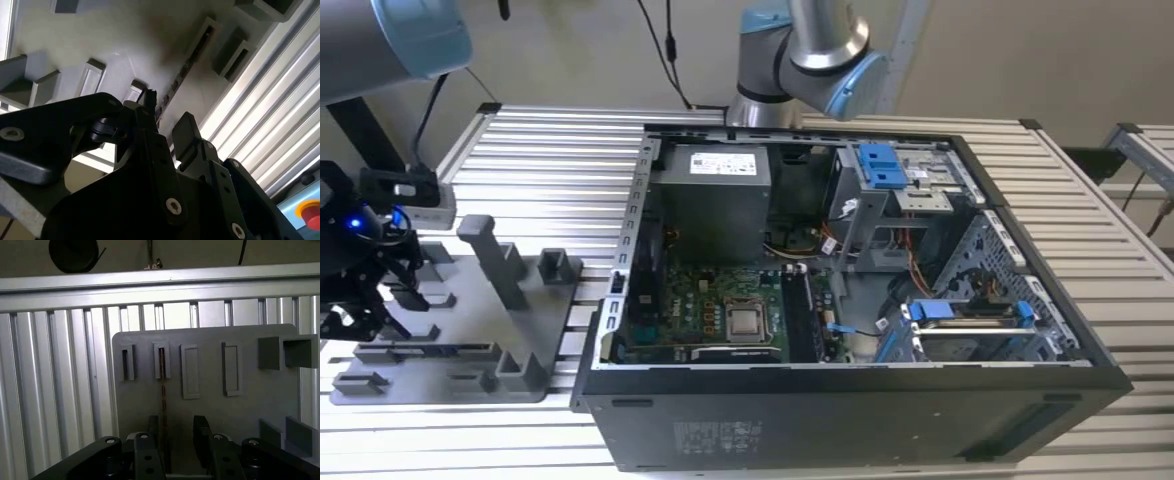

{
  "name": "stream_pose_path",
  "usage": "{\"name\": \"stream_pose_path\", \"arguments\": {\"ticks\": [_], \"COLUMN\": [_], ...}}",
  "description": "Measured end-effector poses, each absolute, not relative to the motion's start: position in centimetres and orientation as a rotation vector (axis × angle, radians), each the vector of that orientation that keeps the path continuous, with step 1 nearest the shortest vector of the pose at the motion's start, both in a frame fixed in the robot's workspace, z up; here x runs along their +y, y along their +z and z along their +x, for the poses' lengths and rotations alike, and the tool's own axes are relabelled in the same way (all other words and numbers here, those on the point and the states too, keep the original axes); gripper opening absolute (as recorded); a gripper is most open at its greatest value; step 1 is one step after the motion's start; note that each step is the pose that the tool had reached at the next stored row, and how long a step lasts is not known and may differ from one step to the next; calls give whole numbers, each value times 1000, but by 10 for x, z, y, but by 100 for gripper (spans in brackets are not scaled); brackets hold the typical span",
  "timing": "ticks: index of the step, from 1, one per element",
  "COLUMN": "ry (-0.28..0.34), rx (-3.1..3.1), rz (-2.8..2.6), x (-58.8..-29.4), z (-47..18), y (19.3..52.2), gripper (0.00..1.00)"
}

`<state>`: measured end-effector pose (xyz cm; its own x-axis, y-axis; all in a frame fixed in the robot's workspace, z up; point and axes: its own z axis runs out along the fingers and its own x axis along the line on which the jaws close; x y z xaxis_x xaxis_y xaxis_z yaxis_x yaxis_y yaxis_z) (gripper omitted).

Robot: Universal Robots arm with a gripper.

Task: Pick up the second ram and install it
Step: 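Pick up the second ram and move it above second insertion slot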

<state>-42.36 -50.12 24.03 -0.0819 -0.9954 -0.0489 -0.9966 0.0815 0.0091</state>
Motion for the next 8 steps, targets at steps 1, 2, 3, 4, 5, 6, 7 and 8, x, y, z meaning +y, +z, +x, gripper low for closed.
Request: {"name": "stream_pose_path", "arguments": {"ticks": [1,2,3,4,5,6,7,8], "ry": [62,62,62,62,62,62,62,62], "rx": [2288,2288,2288,2288,2288,2288,2288,2288], "rz": [-2108,-2108,-2108,-2108,-2108,-2108,-2108,-2108], "x": [-501,-501,-501,-501,-501,-501,-501,-501], "z": [-424,-424,-424,-424,-424,-424,-424,-424], "y": [240,240,240,240,240,240,239,239], "gripper": [42,42,42,42,42,42,42,42]}}
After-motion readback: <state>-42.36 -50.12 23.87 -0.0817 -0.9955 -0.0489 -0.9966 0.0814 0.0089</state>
